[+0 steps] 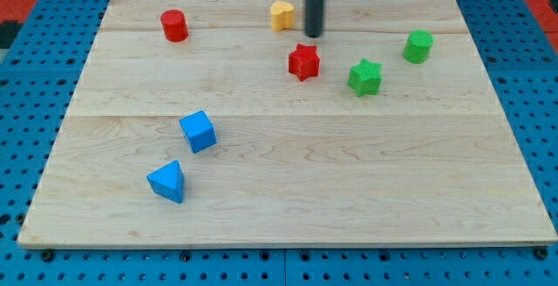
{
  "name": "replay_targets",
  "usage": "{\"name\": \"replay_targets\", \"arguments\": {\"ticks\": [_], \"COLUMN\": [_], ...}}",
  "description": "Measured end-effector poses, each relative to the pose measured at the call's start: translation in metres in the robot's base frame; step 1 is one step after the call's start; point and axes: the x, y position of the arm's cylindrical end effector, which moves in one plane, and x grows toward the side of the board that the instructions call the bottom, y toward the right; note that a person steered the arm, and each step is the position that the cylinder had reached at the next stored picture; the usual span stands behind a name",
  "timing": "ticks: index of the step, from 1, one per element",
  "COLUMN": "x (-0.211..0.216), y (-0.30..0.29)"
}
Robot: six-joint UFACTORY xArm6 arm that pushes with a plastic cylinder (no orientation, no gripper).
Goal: Push the green star and red star to the bottom of the heart
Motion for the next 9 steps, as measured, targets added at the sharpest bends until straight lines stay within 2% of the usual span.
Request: {"name": "replay_targets", "arguments": {"ticks": [1, 2, 3, 4, 5, 6, 7, 8, 9], "x": [-0.019, -0.023, 0.022, 0.03, 0.038, 0.105, 0.136, 0.083, 0.021], "y": [0.059, 0.147, 0.147, 0.065, 0.068, 0.108, 0.082, -0.001, -0.055]}}
